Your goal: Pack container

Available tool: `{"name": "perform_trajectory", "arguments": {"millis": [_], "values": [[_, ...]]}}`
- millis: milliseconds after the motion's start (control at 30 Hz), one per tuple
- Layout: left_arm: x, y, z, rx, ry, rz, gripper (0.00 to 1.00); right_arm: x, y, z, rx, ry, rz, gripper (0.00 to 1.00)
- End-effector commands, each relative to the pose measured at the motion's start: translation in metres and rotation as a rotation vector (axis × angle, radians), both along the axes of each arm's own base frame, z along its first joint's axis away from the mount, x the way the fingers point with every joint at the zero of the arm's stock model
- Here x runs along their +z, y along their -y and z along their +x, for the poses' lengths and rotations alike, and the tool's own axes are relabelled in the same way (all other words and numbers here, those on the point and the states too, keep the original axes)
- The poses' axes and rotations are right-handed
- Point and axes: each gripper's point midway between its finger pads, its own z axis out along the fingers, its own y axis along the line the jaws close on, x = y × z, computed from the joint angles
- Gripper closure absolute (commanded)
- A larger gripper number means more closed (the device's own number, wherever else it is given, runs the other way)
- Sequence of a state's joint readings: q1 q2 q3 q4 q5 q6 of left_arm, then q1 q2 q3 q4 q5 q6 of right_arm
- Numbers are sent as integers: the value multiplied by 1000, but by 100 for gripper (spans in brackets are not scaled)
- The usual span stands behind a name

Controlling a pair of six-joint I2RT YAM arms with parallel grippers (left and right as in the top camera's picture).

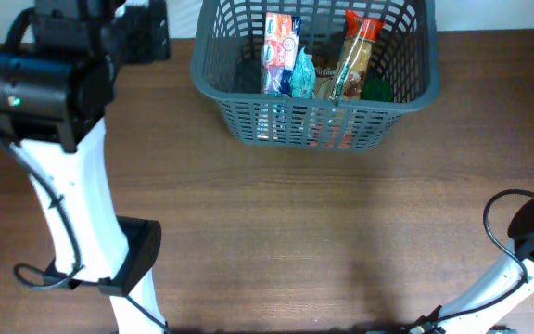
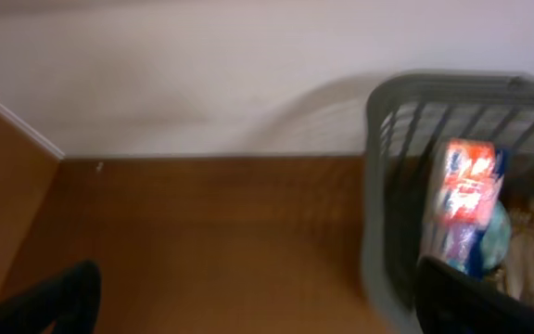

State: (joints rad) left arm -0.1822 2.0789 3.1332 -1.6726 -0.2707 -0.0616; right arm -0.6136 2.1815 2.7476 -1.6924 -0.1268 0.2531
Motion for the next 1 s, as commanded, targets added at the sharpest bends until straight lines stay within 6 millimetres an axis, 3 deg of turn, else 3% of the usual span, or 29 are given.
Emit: {"name": "perform_trajectory", "arguments": {"millis": [0,100,133,300,467,633,967], "values": [[22,-7,-23,-6,47,4,1,-2,0,-1,7,-18,-11,1],[49,-11,-51,-20,120,14,1,-2,0,-1,7,-18,-11,1],[64,-14,-69,-28,163,23,1,-2,0,-1,7,-18,-11,1],[100,-18,-122,-58,281,-2,1,-2,0,-1,7,-18,-11,1],[116,-16,-167,-113,332,-36,1,-2,0,-1,7,-18,-11,1],[117,-17,-206,-131,340,-70,1,-2,0,-1,7,-18,-11,1],[112,-20,-222,-131,331,-69,1,-2,0,-1,7,-18,-11,1]]}}
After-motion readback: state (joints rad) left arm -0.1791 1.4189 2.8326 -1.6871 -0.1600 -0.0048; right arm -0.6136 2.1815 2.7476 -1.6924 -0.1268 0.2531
